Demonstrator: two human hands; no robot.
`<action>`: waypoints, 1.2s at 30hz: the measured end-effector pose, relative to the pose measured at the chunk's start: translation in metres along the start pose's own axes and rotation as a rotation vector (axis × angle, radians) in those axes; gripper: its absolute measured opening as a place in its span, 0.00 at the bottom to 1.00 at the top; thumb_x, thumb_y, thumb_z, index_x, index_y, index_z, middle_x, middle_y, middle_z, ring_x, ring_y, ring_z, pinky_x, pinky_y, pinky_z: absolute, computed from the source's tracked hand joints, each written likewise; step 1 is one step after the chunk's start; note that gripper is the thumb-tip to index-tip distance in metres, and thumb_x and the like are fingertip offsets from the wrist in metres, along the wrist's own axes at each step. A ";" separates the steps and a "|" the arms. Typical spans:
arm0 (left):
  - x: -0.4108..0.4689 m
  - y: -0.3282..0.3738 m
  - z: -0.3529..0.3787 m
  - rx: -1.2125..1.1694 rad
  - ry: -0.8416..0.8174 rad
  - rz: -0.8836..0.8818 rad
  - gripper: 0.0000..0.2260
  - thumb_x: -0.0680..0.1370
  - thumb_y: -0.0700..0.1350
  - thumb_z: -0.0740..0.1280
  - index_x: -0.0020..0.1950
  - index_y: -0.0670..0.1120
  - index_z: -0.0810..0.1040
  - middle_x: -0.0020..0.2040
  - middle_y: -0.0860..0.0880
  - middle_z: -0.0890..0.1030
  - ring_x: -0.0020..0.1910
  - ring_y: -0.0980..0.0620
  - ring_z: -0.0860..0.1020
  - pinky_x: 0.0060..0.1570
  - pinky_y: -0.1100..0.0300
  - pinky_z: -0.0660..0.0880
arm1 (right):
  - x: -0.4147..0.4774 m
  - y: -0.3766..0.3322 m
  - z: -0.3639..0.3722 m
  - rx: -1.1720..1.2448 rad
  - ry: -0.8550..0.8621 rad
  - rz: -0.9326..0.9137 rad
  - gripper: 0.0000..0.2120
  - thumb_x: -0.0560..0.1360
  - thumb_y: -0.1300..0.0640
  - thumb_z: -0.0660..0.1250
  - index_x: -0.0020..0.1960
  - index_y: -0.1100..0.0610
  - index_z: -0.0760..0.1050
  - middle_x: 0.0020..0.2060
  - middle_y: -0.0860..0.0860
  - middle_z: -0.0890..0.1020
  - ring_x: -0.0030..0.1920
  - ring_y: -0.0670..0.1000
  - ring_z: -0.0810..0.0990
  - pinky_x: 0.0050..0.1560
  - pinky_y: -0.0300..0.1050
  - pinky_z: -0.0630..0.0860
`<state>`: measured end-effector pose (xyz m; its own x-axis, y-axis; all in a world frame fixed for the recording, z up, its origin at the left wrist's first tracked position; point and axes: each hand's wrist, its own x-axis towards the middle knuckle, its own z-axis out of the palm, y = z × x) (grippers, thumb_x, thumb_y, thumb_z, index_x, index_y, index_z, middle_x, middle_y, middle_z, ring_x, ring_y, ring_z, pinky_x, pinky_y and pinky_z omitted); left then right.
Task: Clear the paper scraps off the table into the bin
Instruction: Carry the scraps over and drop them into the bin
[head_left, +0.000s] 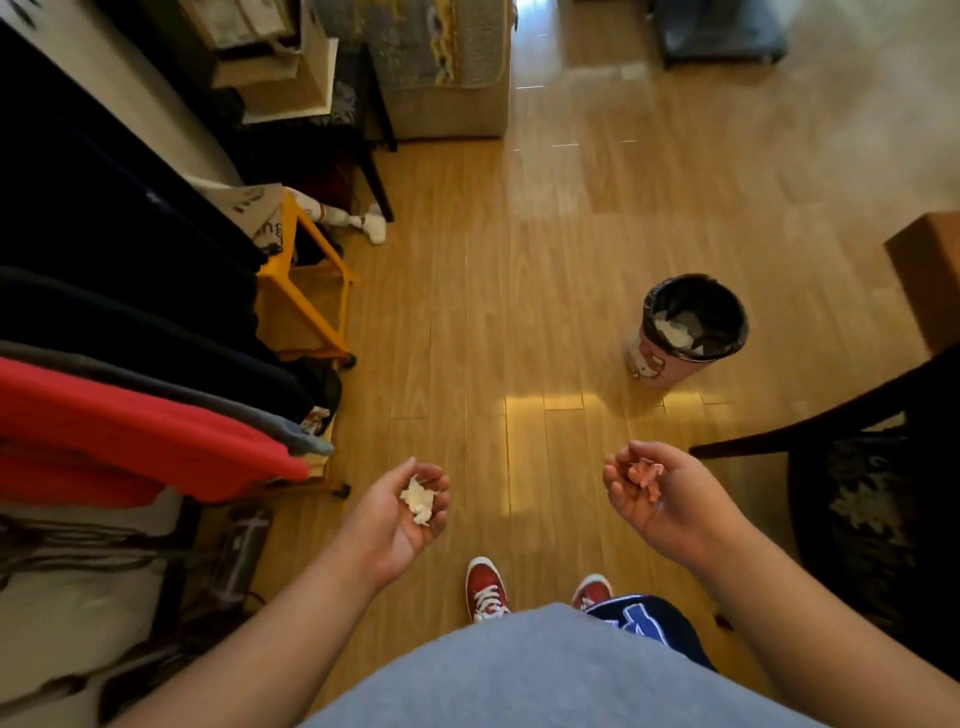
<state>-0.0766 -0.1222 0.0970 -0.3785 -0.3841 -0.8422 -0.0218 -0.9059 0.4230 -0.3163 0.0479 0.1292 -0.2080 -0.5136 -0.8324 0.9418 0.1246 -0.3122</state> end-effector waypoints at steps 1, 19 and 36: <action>0.008 0.009 0.009 0.002 -0.012 0.003 0.16 0.79 0.50 0.61 0.38 0.43 0.82 0.36 0.45 0.82 0.32 0.51 0.80 0.29 0.59 0.77 | 0.007 -0.006 -0.001 0.004 0.014 0.003 0.08 0.75 0.58 0.64 0.39 0.60 0.75 0.32 0.56 0.82 0.33 0.51 0.83 0.31 0.40 0.80; 0.173 0.188 0.245 0.033 -0.033 -0.009 0.17 0.79 0.50 0.60 0.37 0.43 0.82 0.37 0.45 0.82 0.32 0.51 0.80 0.29 0.59 0.77 | 0.164 -0.246 0.042 -0.058 0.144 0.028 0.07 0.76 0.58 0.64 0.43 0.62 0.76 0.33 0.58 0.84 0.34 0.53 0.85 0.32 0.44 0.81; 0.367 0.395 0.370 0.118 -0.002 -0.079 0.15 0.80 0.50 0.61 0.42 0.42 0.80 0.37 0.44 0.82 0.32 0.50 0.80 0.30 0.58 0.77 | 0.325 -0.488 0.214 0.043 0.173 -0.064 0.11 0.77 0.60 0.62 0.38 0.62 0.74 0.32 0.56 0.80 0.37 0.53 0.79 0.29 0.39 0.80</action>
<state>-0.5663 -0.5553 0.0785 -0.3727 -0.3121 -0.8739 -0.1605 -0.9059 0.3920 -0.7874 -0.3613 0.1090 -0.3069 -0.3648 -0.8791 0.9349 0.0576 -0.3503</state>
